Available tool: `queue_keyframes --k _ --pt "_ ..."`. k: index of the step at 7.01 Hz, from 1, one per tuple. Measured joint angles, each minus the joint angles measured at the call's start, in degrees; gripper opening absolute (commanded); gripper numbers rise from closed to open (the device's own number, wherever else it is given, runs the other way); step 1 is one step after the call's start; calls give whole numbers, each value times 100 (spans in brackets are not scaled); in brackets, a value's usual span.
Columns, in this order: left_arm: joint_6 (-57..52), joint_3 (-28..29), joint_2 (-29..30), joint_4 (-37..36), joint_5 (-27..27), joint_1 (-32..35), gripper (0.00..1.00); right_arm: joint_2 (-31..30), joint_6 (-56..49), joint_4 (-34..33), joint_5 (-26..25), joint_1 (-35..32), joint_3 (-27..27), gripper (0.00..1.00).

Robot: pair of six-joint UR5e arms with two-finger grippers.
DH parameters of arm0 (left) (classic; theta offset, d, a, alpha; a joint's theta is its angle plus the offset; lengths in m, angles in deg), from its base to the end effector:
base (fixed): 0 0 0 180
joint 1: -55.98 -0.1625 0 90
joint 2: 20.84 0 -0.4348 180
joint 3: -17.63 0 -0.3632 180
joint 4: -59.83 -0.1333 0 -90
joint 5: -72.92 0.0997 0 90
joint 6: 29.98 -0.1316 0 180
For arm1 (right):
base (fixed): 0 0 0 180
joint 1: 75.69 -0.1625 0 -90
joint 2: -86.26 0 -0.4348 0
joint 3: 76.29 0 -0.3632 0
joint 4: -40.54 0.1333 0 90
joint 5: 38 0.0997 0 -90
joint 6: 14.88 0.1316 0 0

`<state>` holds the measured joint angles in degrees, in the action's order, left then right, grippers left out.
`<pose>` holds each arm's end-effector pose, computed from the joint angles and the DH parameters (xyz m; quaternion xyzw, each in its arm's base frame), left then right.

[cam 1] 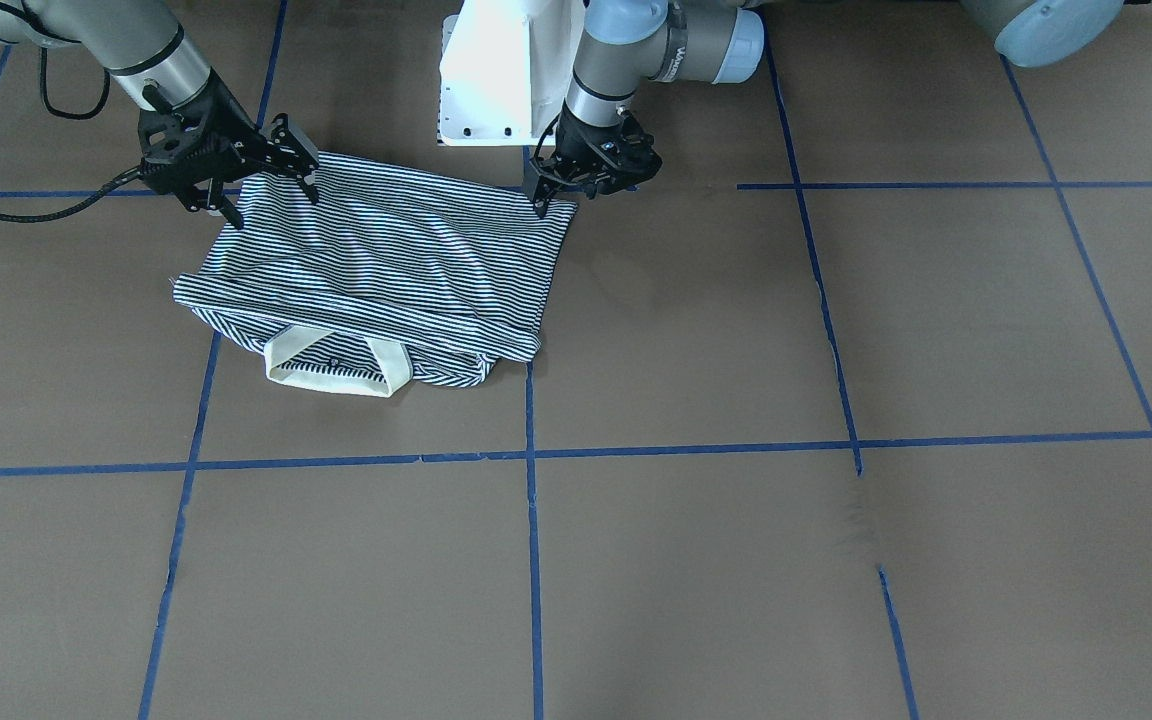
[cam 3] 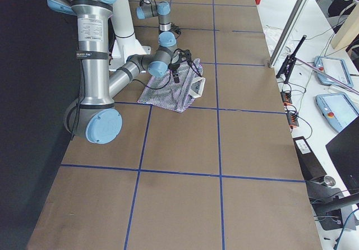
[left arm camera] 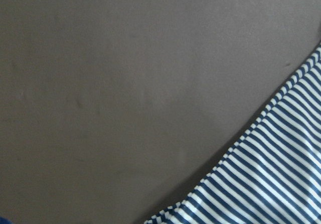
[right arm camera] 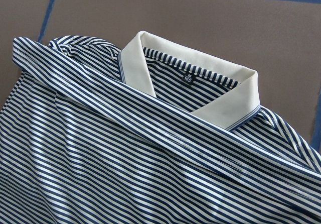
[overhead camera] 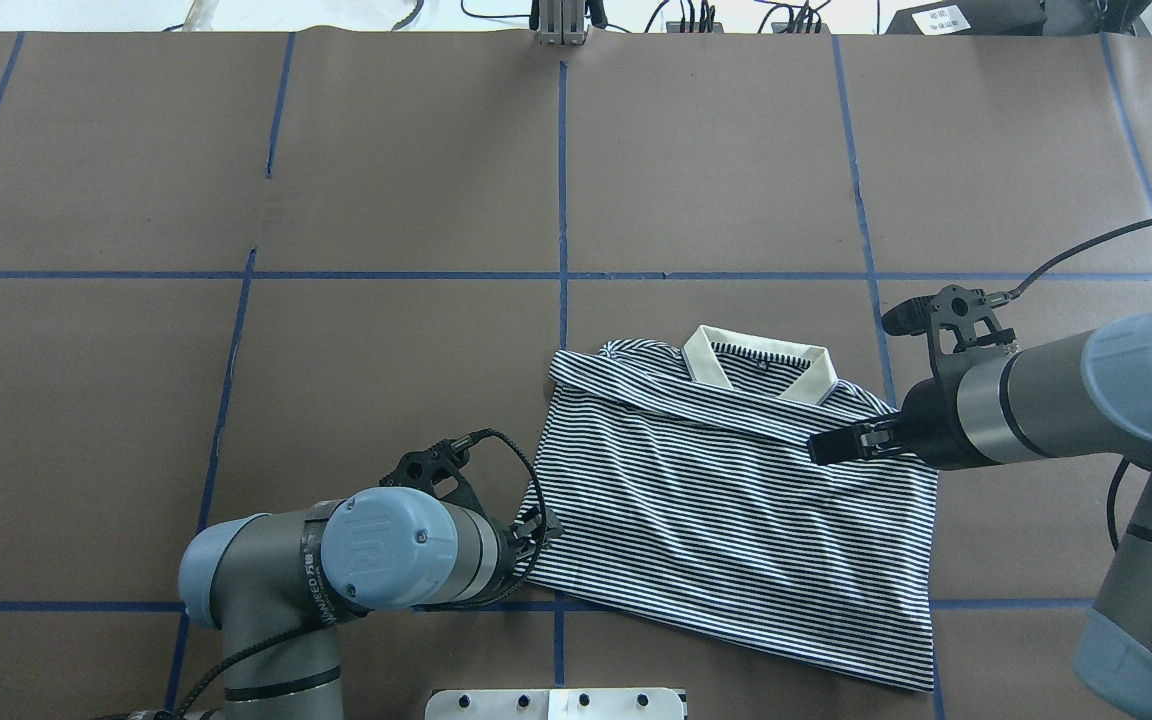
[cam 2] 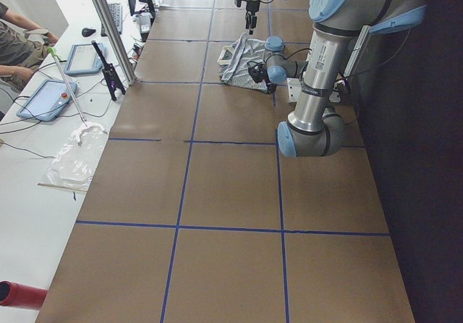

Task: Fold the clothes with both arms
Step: 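Grasp the shirt edge nearest the left gripper while the right gripper reaches the far side, then rotate the folded shirt with both grippers so the collar faces the right arm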

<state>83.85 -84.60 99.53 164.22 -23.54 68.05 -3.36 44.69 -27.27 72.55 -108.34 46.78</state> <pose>0.6120 -0.2520 0.2794 -0.0981 0.4687 -0.2449 0.8430 -0.3436 -0.3236 0.3843 0.1058 -0.4739 -0.0664 0.8717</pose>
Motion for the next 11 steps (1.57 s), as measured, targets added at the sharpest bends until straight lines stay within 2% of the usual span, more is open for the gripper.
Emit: queue_keyframes --k 1,3,4,8,11 --pt "30 21 5 2 23 -21 51 3 -2 -5 28 -29 -1 100" --pt "88 33 27 3 37 -35 9 6 -4 -12 118 -92 -3 100" --pt "95 33 36 5 41 -37 2 6 -4 -12 144 -104 -6 100" --pt "24 -5 22 -8 54 -8 0 -9 2 -4 168 -122 5 100" --pt "-313 -1 22 -47 51 587 0 -57 2 2 319 -258 36 100"
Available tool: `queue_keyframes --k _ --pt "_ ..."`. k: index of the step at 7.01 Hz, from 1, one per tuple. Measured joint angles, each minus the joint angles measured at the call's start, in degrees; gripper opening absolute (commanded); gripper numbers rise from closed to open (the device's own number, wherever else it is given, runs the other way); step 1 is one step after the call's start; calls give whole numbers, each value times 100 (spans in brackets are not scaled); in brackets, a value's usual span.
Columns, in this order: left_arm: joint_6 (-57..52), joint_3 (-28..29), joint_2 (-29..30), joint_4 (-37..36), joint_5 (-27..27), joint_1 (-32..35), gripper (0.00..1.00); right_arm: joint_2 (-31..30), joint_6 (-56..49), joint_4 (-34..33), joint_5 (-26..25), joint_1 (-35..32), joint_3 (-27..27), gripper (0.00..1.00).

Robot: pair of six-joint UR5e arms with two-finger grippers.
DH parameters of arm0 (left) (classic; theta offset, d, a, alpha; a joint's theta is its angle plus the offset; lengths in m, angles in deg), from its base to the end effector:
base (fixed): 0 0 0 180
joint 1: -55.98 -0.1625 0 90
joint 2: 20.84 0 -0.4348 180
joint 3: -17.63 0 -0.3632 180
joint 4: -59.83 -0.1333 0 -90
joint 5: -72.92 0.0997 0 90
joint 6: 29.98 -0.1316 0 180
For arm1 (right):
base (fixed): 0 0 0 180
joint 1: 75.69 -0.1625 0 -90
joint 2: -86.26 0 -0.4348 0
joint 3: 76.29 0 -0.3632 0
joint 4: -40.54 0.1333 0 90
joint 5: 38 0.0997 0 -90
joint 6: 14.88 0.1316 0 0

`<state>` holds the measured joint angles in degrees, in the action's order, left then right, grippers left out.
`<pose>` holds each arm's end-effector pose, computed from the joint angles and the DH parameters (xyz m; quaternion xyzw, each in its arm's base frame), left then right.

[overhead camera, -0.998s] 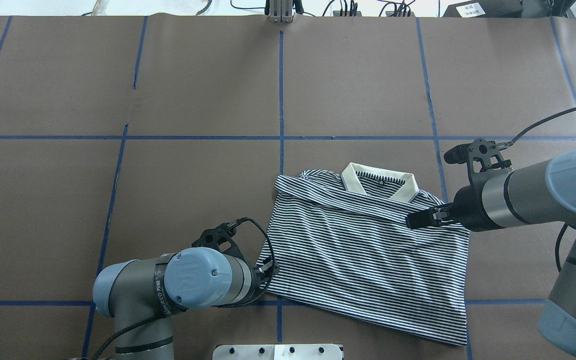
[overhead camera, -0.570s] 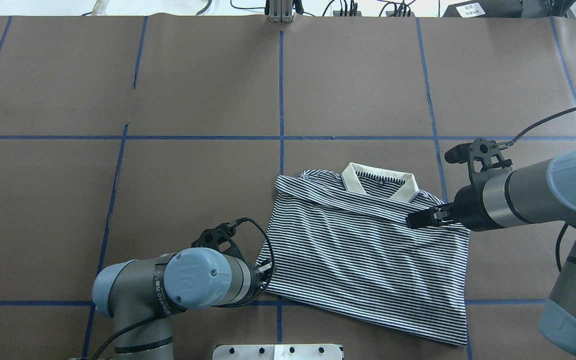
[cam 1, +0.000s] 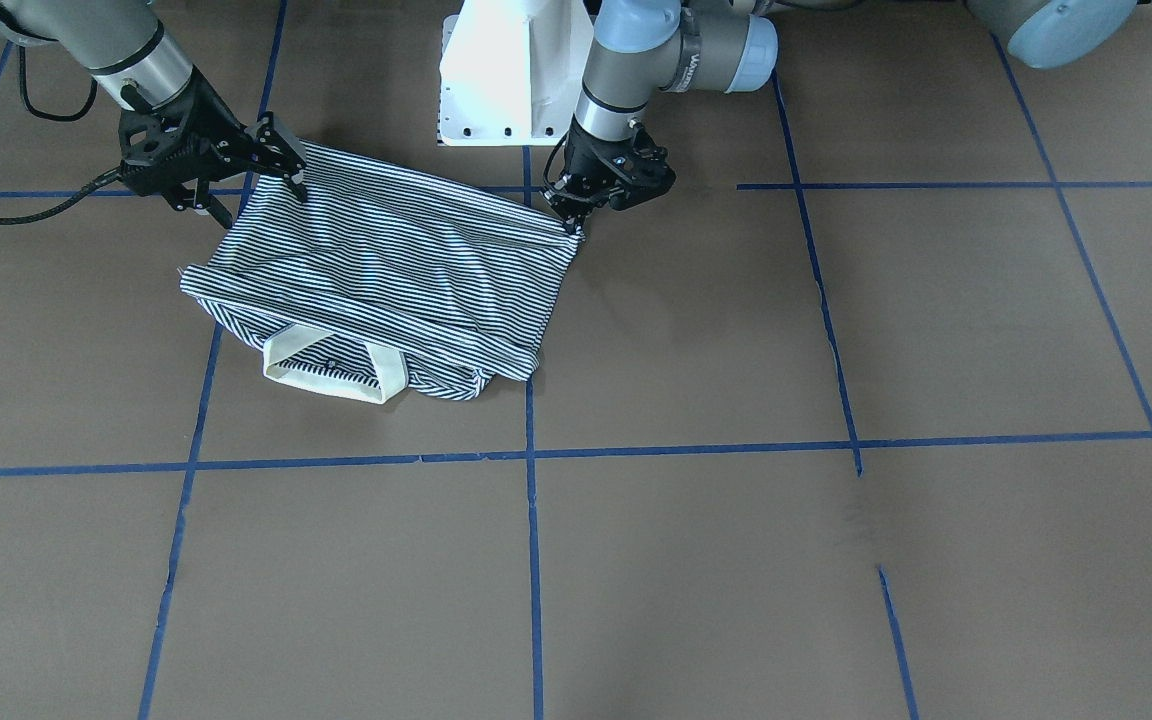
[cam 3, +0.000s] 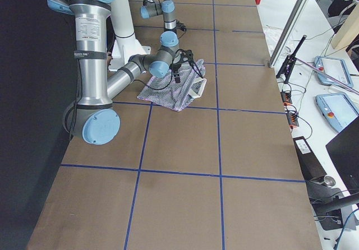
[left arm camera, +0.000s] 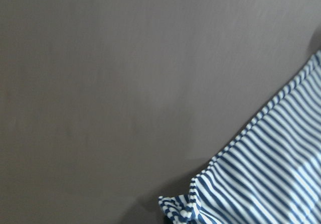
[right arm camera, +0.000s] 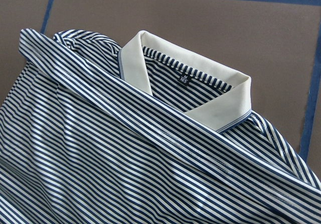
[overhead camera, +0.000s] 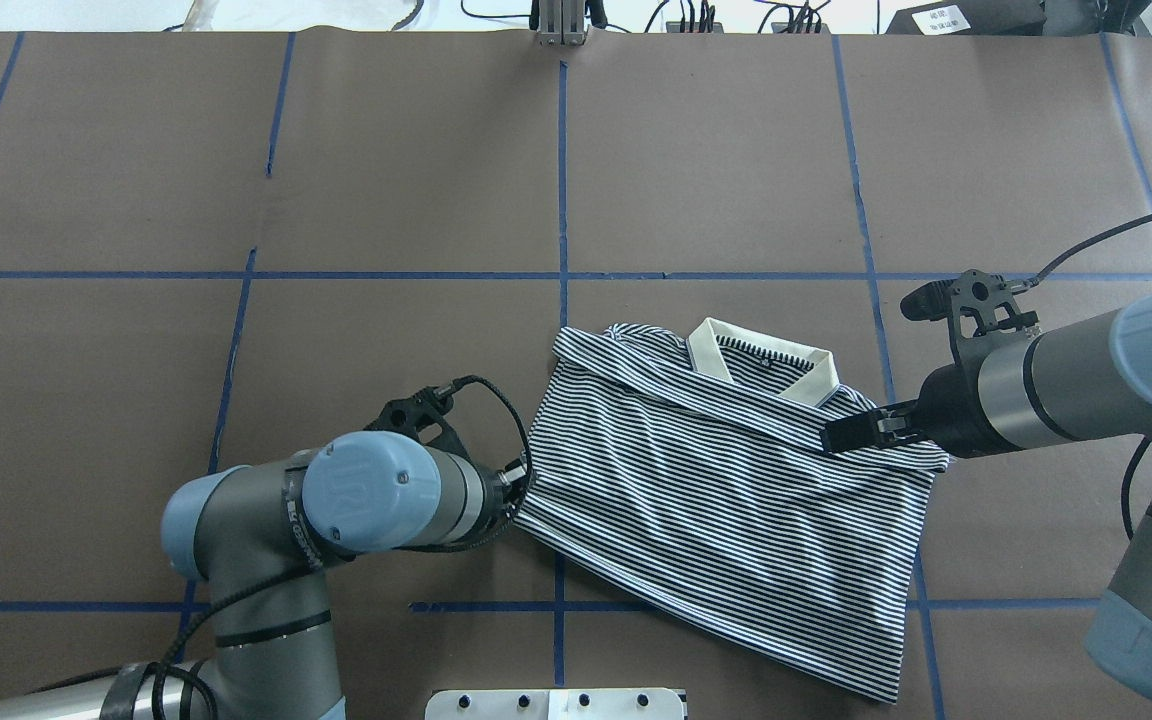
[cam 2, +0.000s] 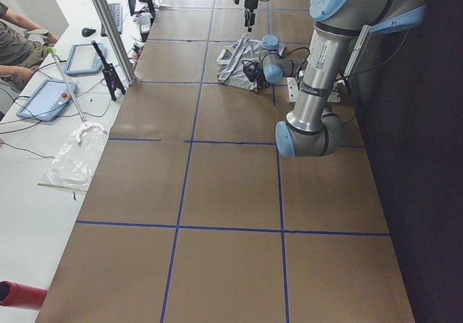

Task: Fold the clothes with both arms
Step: 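Rotate the folded shirt with both grippers so the collar faces the right arm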

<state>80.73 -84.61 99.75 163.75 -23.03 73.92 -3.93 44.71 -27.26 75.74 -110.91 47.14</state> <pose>0.5832 -0.3146 0.2783 -0.0571 0.4734 -0.2675 0.8373 -0.3279 -0.3298 0.3844 0.0937 -0.4812 -0.0592 0.8696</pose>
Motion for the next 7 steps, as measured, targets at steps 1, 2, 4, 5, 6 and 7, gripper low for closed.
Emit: queue_keyframes --k 1,2,4,5,6,7 --pt "-304 79 9 -7 98 278 0 -10 0 2 29 -36 8 100" --pt "-644 279 52 24 273 548 0 -13 0 5 43 -65 11 100" --pt "-1397 1258 466 378 452 1260 0 -14 0 11 51 -87 17 100" --pt "-1731 1975 813 785 471 1578 0 -5 2 12 49 -90 20 100" --pt "-2032 2808 1272 1298 477 1839 0 8 4 12 41 -90 20 100" --pt "-2267 3601 1742 1808 482 2004 0 25 4 12 29 -88 15 100"
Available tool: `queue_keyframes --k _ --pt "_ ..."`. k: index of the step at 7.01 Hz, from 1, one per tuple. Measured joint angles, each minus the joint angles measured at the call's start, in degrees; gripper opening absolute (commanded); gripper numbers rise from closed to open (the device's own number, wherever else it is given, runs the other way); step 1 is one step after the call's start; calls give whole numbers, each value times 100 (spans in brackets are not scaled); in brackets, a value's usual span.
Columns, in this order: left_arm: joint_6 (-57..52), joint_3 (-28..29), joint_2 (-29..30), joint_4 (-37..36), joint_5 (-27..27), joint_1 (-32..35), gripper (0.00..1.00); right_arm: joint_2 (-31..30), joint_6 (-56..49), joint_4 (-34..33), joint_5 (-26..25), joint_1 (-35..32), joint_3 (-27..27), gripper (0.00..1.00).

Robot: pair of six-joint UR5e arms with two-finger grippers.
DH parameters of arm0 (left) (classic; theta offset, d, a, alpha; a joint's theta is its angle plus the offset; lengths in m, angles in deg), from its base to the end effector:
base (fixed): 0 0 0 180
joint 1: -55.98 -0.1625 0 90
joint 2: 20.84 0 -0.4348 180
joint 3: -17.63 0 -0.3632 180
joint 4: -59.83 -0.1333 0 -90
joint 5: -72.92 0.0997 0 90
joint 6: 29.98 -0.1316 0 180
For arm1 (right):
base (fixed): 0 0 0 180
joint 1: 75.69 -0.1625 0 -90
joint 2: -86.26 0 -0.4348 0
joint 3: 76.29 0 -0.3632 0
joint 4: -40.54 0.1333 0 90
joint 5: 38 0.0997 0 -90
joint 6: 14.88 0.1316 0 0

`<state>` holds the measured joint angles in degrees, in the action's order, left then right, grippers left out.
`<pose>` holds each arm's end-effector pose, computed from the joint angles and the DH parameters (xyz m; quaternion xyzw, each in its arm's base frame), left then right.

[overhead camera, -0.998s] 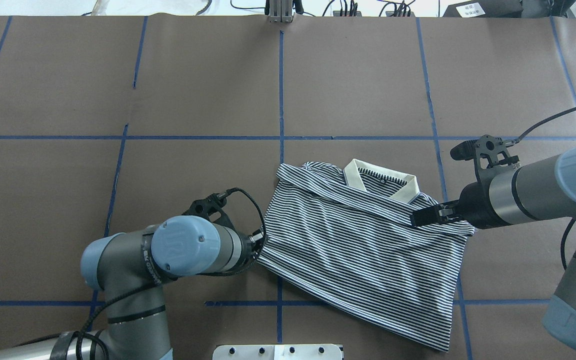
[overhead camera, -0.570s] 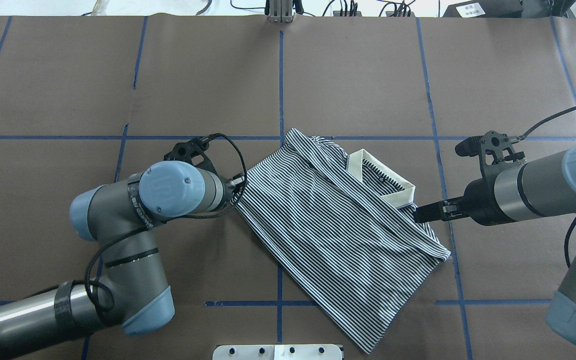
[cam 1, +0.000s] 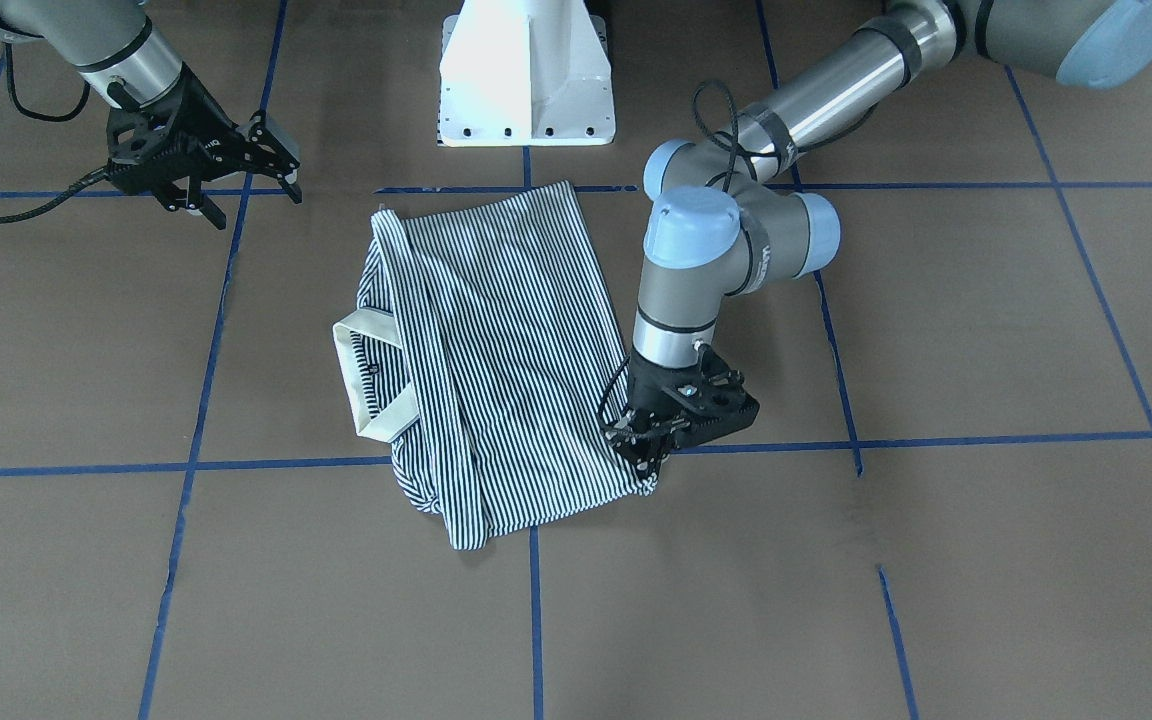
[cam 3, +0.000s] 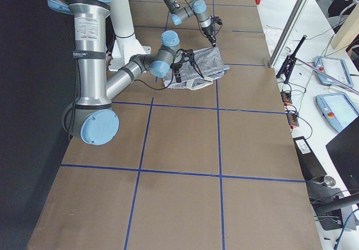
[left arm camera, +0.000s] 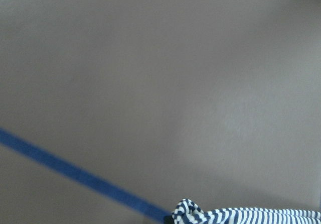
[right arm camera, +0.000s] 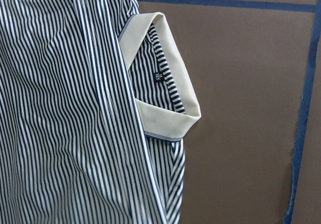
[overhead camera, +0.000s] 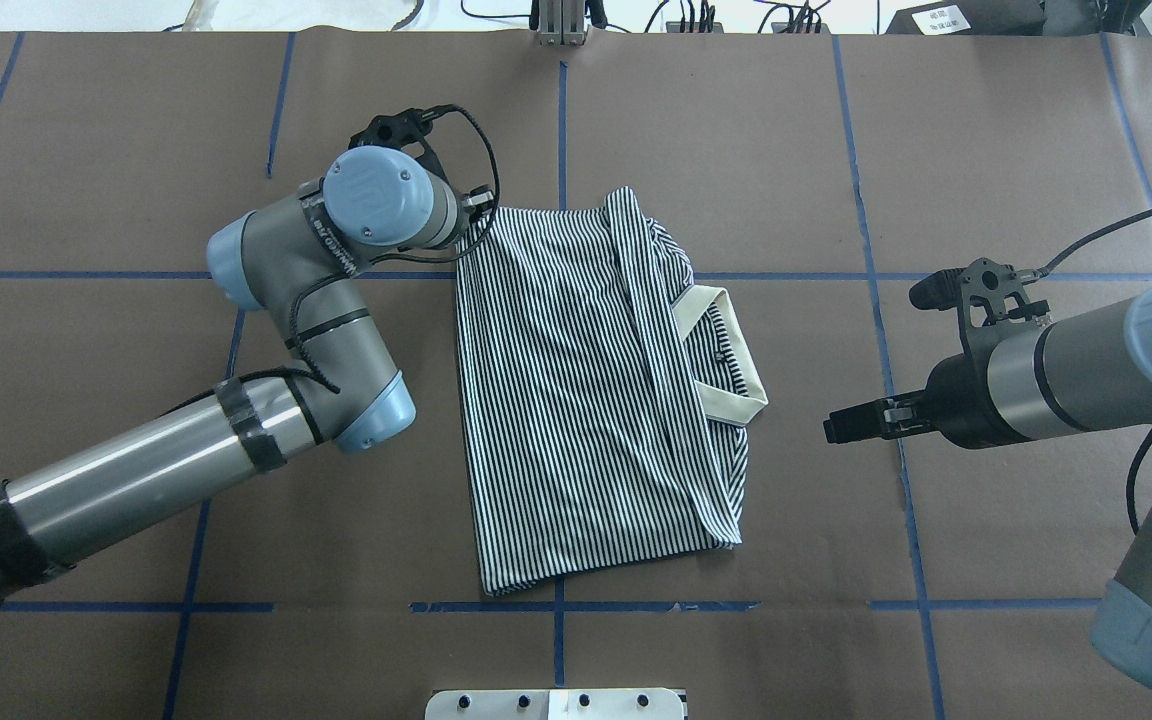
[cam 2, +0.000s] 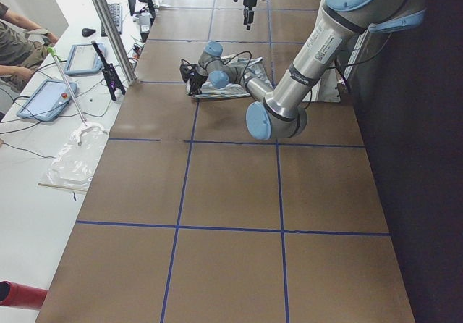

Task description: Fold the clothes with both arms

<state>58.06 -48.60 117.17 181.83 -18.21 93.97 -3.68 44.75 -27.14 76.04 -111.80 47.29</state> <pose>0.5651 -0.6072 0.2945 0.1528 0.4459 -0.2683 0.8401 -0.3232 -0.3344 0.3808 0.0977 -0.4846 -0.0543 0.8676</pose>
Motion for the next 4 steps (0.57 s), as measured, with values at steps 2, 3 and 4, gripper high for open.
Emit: queue_keyframes --k 2,3,4 --pt "-251 715 409 621 194 100 62 20 4 0 -20 6 -19 100" --pt "-297 833 451 740 322 118 100 28 5 -2 -28 9 -29 100" --pt "-406 907 466 792 415 150 100 36 5 -8 -40 12 -36 100"
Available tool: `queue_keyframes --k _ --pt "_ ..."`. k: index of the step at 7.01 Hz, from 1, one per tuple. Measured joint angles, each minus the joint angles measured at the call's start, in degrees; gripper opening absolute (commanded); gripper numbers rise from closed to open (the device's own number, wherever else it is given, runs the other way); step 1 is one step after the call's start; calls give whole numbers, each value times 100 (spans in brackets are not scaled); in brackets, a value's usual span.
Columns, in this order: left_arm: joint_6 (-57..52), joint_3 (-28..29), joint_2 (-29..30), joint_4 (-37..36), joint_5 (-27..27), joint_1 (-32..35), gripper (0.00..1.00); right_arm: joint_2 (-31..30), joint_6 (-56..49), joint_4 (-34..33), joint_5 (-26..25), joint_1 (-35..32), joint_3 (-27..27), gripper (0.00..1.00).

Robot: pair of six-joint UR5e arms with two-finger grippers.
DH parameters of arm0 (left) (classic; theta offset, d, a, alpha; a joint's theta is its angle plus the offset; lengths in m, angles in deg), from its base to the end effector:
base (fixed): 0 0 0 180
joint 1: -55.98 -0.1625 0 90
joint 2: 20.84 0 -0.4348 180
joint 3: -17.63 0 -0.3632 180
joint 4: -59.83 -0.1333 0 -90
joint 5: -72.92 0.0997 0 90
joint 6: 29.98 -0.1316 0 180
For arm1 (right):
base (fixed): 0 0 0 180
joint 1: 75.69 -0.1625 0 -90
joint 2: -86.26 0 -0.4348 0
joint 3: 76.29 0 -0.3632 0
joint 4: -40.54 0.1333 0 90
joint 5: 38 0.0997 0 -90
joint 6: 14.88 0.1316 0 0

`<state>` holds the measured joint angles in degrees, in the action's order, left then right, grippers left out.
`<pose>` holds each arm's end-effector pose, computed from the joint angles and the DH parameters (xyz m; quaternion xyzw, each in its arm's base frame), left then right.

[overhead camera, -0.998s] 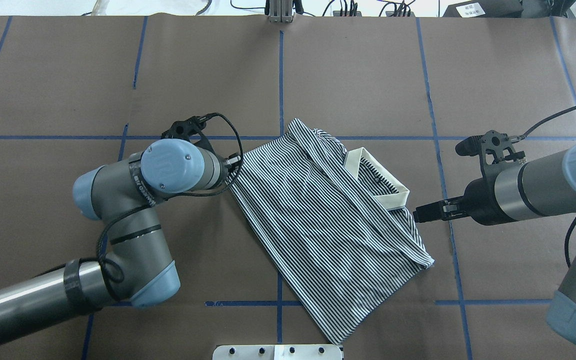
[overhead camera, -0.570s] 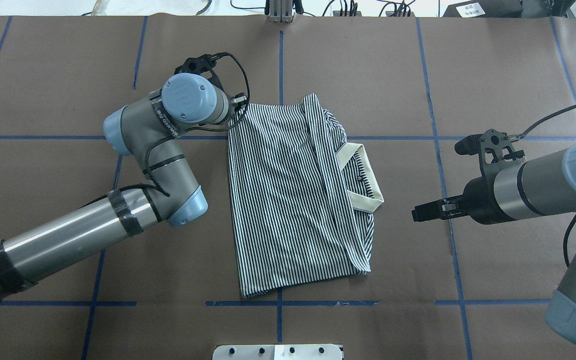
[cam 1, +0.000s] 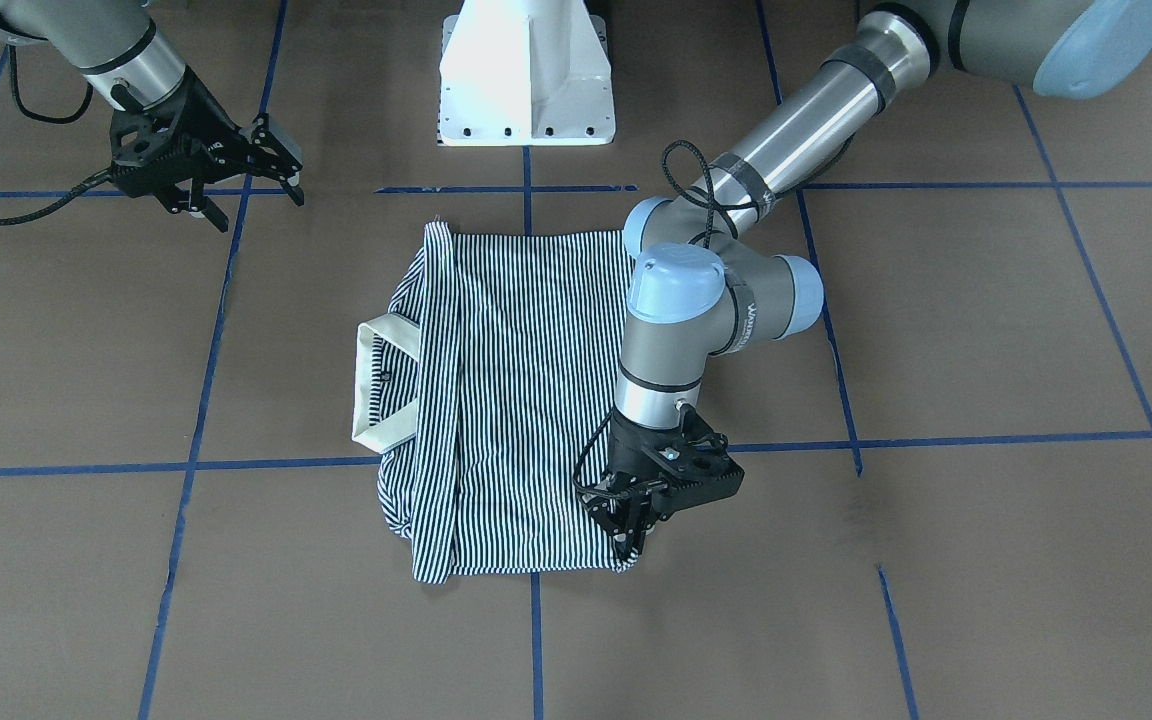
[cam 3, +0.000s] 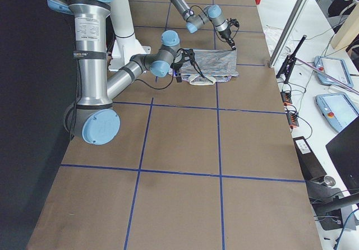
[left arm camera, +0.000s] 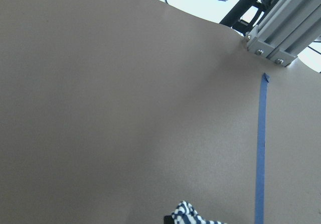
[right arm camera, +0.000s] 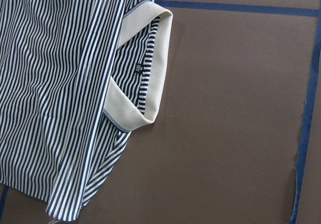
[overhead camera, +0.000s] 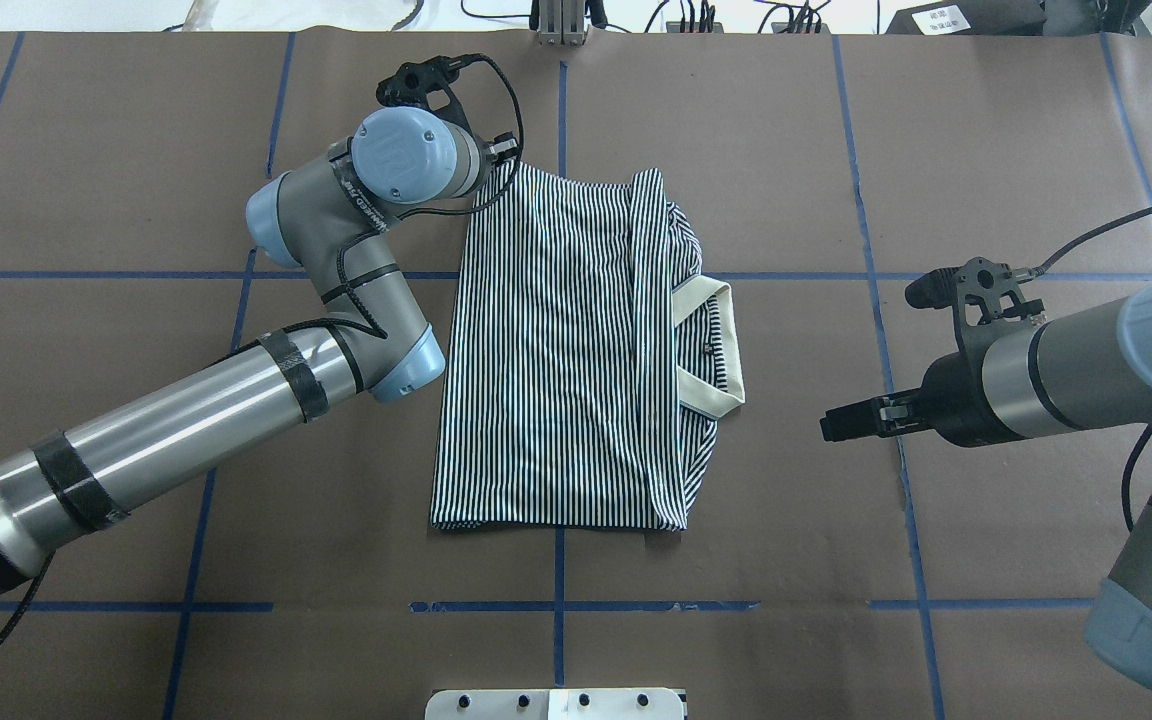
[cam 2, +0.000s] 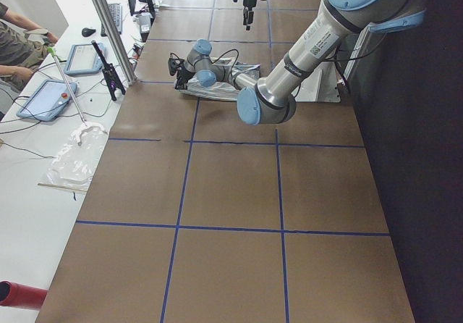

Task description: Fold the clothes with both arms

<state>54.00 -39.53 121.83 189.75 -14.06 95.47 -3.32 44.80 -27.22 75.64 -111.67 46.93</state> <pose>0.5677 -0.6495 0.2830 0.2137 0.4503 -0.2622 0.8263 -0.3260 -0.3362 0.3812 0.0993 -0.4829 -0.0532 0.8684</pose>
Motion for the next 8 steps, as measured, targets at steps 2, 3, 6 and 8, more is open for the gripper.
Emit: queue_keyframes --k 2,3,6,8 --pt "-410 -19 -1 -5 4 127 100 52 -1 -54 -49 18 -79 100" --pt "-553 -199 -61 -130 -285 213 100 241 -5 -269 -112 24 -178 100" --pt "-759 -2134 -982 -1384 -1159 296 100 1648 -16 -2112 -738 371 -545 100" --pt "-977 -3520 -1548 -2349 -1324 280 100 2730 -7 -3236 -1441 947 -1093 100"
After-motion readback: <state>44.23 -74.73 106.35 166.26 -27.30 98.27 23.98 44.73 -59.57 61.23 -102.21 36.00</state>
